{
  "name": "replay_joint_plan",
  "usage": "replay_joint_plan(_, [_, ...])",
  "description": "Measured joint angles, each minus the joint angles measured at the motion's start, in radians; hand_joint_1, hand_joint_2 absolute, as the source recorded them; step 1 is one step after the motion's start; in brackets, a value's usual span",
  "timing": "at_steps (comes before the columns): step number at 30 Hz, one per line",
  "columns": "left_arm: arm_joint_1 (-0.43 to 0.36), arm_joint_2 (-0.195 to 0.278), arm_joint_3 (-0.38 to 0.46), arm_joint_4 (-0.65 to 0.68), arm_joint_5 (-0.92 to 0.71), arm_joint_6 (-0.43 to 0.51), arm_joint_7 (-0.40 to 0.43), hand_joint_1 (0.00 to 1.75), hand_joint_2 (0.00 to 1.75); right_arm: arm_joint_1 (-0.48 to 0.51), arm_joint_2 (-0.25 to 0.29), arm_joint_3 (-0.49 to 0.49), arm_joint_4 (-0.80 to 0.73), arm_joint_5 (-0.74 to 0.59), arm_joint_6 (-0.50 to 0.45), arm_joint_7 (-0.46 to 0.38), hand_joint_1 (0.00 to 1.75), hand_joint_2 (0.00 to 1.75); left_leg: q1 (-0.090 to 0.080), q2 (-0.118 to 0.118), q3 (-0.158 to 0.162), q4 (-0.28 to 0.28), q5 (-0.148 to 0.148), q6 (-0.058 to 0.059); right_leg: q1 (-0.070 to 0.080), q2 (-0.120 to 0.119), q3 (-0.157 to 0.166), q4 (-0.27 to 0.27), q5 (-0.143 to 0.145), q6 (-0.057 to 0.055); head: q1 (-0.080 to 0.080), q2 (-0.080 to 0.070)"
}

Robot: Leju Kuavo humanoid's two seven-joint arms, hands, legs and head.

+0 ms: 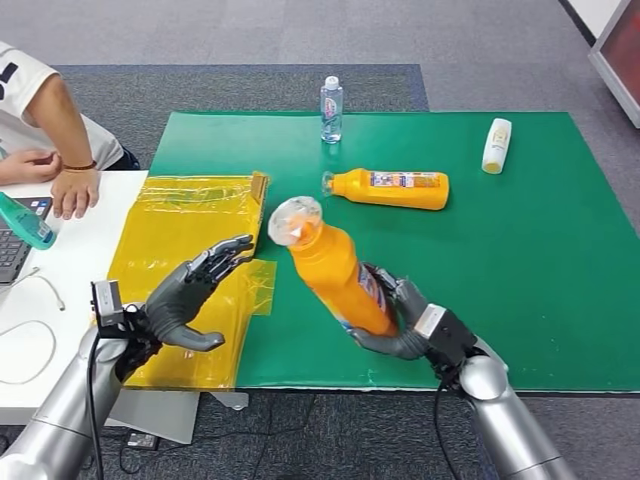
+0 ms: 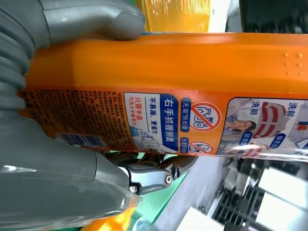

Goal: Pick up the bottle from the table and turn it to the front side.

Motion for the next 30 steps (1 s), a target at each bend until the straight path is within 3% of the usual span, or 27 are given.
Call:
replay_joint_plan(6, [-0.027, -0.001, 0.009, 0.023, 0.051, -0.098, 0.0, 0.0, 1.75, -0.024, 0.014, 0.086, 0.018, 0.025, -0.036, 0.0, 1.75, 1.75, 0.0, 0.0, 0.0, 0.0, 0.0, 0.0, 0.0, 0.0, -0.001, 0.0, 0.0, 0.0, 0.0, 0.0])
replay_joint_plan(30, [-0.102, -0.051, 0.018, 0.158, 0.068, -0.165, 0.0, 0.0, 1.75, -0.048, 0.072, 0.236, -0.02, 0.168, -0.216, 0.07, 1.75, 1.75, 0.0, 0.0, -0.001, 0.0, 0.0, 0.0, 0.0, 0.0, -0.001, 0.0, 0.0, 0.0, 0.0, 0.0])
